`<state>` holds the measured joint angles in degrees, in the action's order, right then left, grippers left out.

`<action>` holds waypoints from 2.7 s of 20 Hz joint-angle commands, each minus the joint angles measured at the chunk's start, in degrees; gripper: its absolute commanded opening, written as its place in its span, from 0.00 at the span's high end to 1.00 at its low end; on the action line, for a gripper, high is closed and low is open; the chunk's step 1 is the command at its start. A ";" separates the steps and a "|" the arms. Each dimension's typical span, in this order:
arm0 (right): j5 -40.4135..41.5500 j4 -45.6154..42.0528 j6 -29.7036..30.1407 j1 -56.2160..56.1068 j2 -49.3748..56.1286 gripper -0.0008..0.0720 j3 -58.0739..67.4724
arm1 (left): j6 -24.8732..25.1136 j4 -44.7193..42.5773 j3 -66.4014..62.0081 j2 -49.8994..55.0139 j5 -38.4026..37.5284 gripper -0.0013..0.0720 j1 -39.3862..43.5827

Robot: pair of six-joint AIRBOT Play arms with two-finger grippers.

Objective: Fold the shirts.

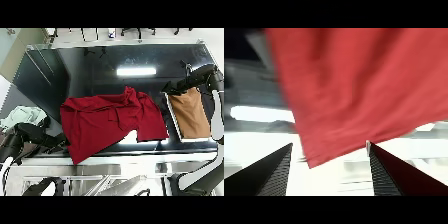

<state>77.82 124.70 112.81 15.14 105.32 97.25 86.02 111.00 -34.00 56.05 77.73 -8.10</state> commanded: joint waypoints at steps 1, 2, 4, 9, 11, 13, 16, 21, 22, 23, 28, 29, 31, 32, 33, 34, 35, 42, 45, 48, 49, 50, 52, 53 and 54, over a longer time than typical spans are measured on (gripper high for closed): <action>0.17 0.02 -0.02 0.02 0.00 0.32 0.07 | -0.57 -1.75 4.11 0.20 0.42 0.26 -1.64; 0.22 0.00 0.00 0.02 0.00 0.32 0.07 | -0.57 -1.68 5.62 1.03 0.04 0.26 -2.40; 0.22 0.00 -0.02 0.02 0.00 0.32 0.07 | -0.09 0.02 7.54 2.89 -1.57 0.26 -2.99; 0.48 0.02 -0.04 0.02 0.00 0.32 0.07 | 2.51 7.58 7.89 8.61 -8.61 0.26 1.33; 0.87 0.02 -0.04 0.02 0.00 0.32 0.07 | 2.49 8.17 7.89 11.80 -9.42 0.26 4.07; 0.83 0.02 -0.04 0.02 0.00 0.32 0.07 | 3.10 10.23 7.43 14.03 -10.32 0.26 6.43; 0.61 -0.02 -0.04 0.04 0.00 0.32 0.07 | 3.72 10.10 2.36 14.71 -9.35 0.96 8.15; -0.79 0.02 -0.04 0.00 0.57 0.32 0.07 | 3.89 2.27 -10.49 13.18 -6.23 0.96 -1.33; -0.55 0.02 -0.07 -0.13 1.14 0.32 0.07 | 3.93 0.96 -12.92 14.12 -4.87 0.96 -4.85; 0.50 0.00 -0.04 -0.35 1.84 0.32 0.04 | 4.20 1.09 -14.95 15.37 -3.96 0.96 -7.78; 4.22 0.46 -0.02 -3.21 4.48 0.32 -6.54 | 7.19 1.49 -21.66 22.49 -3.98 0.96 -11.19; 4.26 0.42 0.02 -3.98 4.48 0.32 -8.85 | 7.19 1.36 -22.62 23.69 -4.31 0.96 -10.71; 4.26 0.44 0.35 -5.51 4.48 0.32 -12.17 | 7.21 1.18 -24.50 25.68 -4.26 0.96 -9.18; 4.24 0.44 0.42 -6.32 4.48 0.32 -13.09 | 7.21 1.18 -25.42 26.43 -4.28 0.96 -8.22; 4.24 0.44 0.39 -7.21 4.48 0.32 -13.70 | 7.48 1.18 -26.36 27.04 -4.26 0.96 -7.21; 4.24 0.46 0.39 -8.24 4.52 0.32 -13.94 | 7.65 1.11 -27.19 27.47 -4.28 0.96 -6.32; 4.24 0.46 0.37 -9.22 4.52 0.32 -13.94 | 7.65 1.16 -28.11 27.78 -4.28 0.96 -5.35; 4.02 17.64 2.75 -11.82 -0.52 0.96 -11.50 | 9.44 10.36 -36.39 21.59 -3.61 0.96 -1.31; 3.98 26.23 2.25 -8.35 -14.23 0.96 -0.87 | 9.09 13.99 -50.99 11.13 -3.85 0.96 -1.92; -3.28 27.89 1.86 -3.72 -30.73 0.96 14.03 | 6.38 14.03 -70.60 1.44 -8.33 0.96 -3.78; -7.52 27.43 1.86 -2.58 -35.91 0.96 17.68 | 4.92 13.70 -77.20 -1.20 -10.82 0.96 -4.66; -11.04 26.29 1.92 -1.62 -40.63 0.95 19.74 | 3.69 13.07 -82.77 -3.26 -12.90 0.96 -5.38; -17.68 21.92 2.86 -0.31 -50.14 0.95 20.20 | 3.32 12.96 -89.94 -7.52 -17.68 0.96 -7.15; -19.54 19.37 2.95 -0.24 -53.44 0.96 20.20 | 3.32 12.96 -90.66 -9.75 -19.82 0.96 -8.59; -20.87 16.96 2.95 -0.24 -56.26 0.95 20.20 | 3.30 12.68 -90.01 -11.74 -21.09 0.96 -10.08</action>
<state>65.41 147.35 115.18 13.63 59.57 114.93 90.48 124.16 -117.75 50.26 62.98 -15.18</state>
